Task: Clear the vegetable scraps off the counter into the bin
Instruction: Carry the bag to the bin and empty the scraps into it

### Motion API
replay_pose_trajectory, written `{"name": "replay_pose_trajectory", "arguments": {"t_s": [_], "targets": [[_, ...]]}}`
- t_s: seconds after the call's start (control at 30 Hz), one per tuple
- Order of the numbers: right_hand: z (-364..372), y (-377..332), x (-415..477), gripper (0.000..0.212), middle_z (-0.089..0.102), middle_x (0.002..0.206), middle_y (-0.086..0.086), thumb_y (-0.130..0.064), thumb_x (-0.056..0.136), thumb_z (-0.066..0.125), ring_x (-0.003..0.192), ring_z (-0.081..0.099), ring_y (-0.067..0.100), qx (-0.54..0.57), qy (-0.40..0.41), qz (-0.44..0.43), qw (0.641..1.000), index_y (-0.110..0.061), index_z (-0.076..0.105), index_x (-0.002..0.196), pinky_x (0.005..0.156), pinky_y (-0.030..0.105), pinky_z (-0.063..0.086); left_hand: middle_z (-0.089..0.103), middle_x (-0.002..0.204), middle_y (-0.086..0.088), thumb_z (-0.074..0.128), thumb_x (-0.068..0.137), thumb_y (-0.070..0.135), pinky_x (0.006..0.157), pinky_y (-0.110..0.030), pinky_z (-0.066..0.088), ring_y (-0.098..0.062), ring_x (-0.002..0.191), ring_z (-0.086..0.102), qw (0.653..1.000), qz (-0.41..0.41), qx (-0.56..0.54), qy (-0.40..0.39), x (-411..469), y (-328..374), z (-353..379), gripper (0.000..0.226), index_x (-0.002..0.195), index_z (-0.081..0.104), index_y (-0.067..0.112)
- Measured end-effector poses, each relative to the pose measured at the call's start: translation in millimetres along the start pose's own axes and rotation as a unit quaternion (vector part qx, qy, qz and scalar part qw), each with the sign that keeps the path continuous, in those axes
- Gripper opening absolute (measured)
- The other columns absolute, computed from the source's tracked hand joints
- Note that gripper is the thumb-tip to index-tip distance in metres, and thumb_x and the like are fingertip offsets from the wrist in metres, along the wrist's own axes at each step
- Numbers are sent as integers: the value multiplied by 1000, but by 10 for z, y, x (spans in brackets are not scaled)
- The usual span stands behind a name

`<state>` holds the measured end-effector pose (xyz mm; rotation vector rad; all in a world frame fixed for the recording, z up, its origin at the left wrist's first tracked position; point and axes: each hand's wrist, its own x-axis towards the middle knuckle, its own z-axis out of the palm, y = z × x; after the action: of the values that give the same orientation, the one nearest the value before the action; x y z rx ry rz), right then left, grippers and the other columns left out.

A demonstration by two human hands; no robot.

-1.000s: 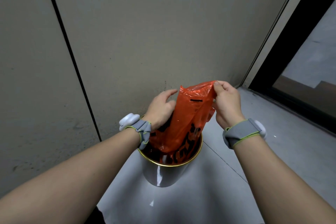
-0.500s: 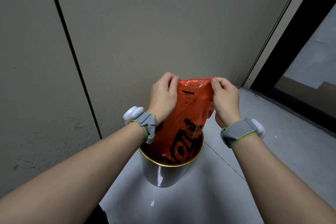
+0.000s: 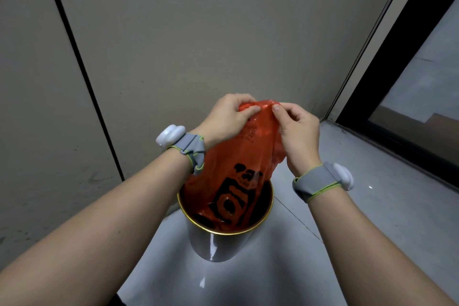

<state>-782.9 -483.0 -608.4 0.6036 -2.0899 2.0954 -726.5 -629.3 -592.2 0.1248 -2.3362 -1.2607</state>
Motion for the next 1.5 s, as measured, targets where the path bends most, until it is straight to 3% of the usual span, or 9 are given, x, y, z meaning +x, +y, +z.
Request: {"name": "replay_pose_trajectory", "arguments": {"t_s": [0.2, 0.4, 0.6, 0.7, 0.77, 0.83, 0.97, 1.1, 1.5], "targets": [[-243, 307, 62, 15, 75, 93, -1, -16, 95, 61, 93, 67, 11, -39, 1, 31, 999, -20, 75, 90, 82, 24, 50, 57, 66, 10, 62, 95, 11, 59, -13, 41, 7, 53, 48, 998, -24, -46, 25, 79, 68, -225, 11, 87, 69, 16], [-358, 802, 18, 60, 47, 148, 6, -5, 95, 53, 125, 52, 20, -234, -168, 183, 940, -23, 39, 150, 104, 32, 42, 59, 70, 1, 62, 95, 12, 65, -20, 43, -8, 66, 52, 998, -31, -34, -41, 50, 130, -261, 11, 87, 69, 14], [-215, 851, 3, 63, 48, 144, 7, -13, 99, 54, 117, 55, 20, -232, -210, 186, 931, -28, 29, 155, 107, 47, 45, 61, 75, -3, 61, 94, 9, 67, -20, 44, -9, 70, 55, 996, -27, -71, -42, 33, 183, -310, 13, 84, 69, 13], [-162, 852, 22, 63, 49, 145, 6, -14, 101, 52, 117, 57, 16, -205, -209, 182, 939, -25, 25, 156, 105, 39, 48, 62, 78, -7, 61, 94, 7, 68, -23, 46, -15, 73, 57, 994, -24, -99, -40, 27, 193, -337, 15, 82, 68, 13], [-128, 824, 14, 58, 56, 133, 5, -6, 101, 51, 93, 61, 0, -158, -210, 188, 946, -19, 30, 154, 78, 14, 51, 62, 78, -8, 60, 94, 6, 68, -25, 46, -17, 73, 57, 992, -19, -119, -35, 29, 199, -346, 16, 82, 67, 12], [-98, 833, 16, 35, 64, 100, 10, 2, 97, 53, 59, 56, -5, -137, -203, 179, 953, -14, 57, 128, 56, 9, 42, 61, 75, -7, 60, 94, 5, 67, -26, 46, -18, 71, 56, 991, -20, -128, -27, 37, 182, -348, 19, 79, 67, 14], [-121, 861, 86, 21, 64, 67, 4, 0, 90, 63, 58, 56, 7, -149, -129, 150, 969, -11, 67, 73, 67, 26, 49, 60, 72, -6, 61, 93, 6, 63, -25, 47, -18, 67, 57, 990, -43, -133, -4, 53, 110, -339, 18, 78, 67, 14], [-134, 701, 178, 19, 60, 66, 4, -1, 94, 58, 46, 52, 1, -106, -91, 142, 980, -8, 64, 78, 47, 13, 41, 62, 75, -9, 62, 93, 8, 65, -26, 48, -20, 70, 59, 988, -66, -134, 30, 96, 39, -355, 13, 82, 68, 11], [29, 282, 337, 19, 61, 66, -1, -6, 91, 65, 56, 51, 4, -72, -64, 42, 994, -15, 66, 75, 58, 19, 41, 66, 71, -3, 64, 91, 11, 65, -25, 49, -14, 66, 59, 986, -59, -108, 116, 196, -60, -486, 17, 76, 68, 15]]}}
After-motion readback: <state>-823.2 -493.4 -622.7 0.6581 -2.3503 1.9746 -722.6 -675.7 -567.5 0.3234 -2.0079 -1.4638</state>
